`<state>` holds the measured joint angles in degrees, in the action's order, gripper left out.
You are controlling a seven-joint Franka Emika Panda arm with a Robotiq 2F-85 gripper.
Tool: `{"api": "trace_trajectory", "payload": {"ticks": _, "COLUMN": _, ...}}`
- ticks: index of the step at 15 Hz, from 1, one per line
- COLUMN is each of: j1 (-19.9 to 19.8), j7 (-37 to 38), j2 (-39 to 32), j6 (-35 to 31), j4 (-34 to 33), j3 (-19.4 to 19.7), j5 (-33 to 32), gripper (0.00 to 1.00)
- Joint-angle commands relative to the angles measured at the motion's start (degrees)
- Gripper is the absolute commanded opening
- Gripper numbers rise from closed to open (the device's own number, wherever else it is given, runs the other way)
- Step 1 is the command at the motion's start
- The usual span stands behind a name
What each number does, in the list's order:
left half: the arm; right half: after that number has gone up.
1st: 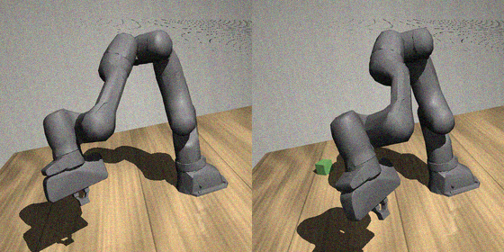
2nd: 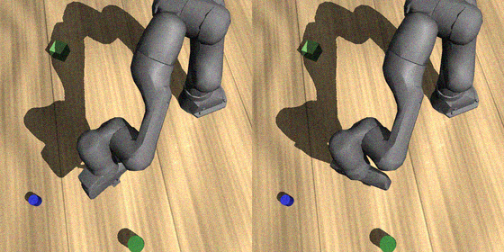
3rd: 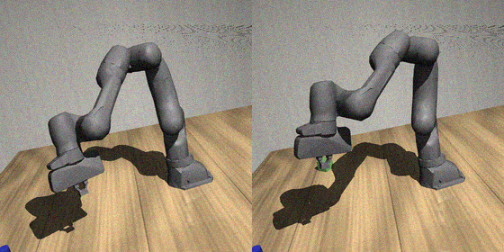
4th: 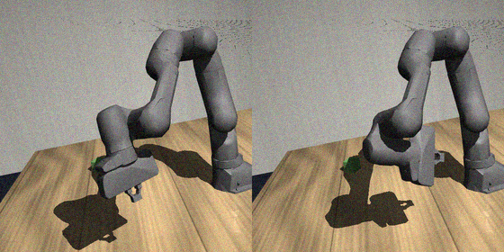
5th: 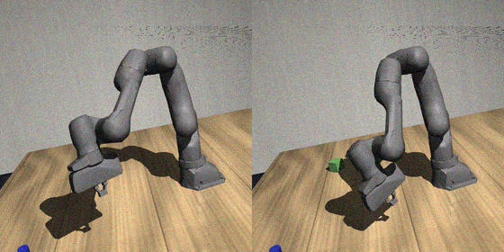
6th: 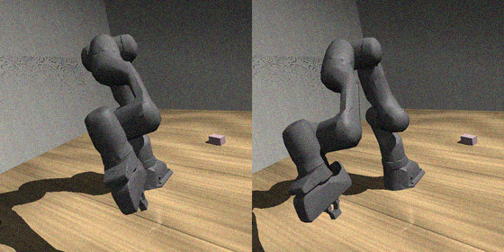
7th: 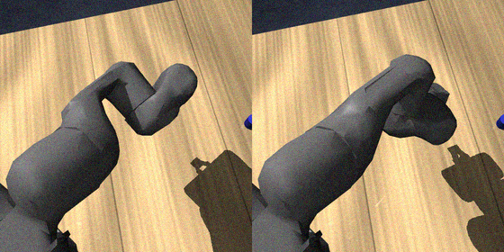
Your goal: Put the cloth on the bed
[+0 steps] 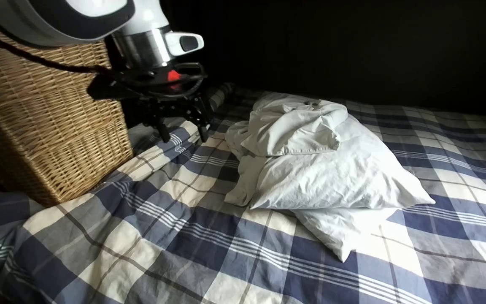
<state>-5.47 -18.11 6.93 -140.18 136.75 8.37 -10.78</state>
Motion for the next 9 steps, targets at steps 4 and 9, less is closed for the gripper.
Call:
{"api": "trace_trajectory", "payload": {"ticks": 4, "j1": -2.06, "j7": 7.21, "j2": -22.61, "j6": -2.38, "j4": -21.08, "j3": 0.12, "j5": 7.99, "gripper": 1.00}}
{"api": "trace_trajectory", "payload": {"ticks": 9, "j1": -2.19, "j7": 20.43, "j2": -35.62, "j6": -2.05, "j4": -37.20, "j3": 0.42, "j5": 9.26, "gripper": 1.00}}
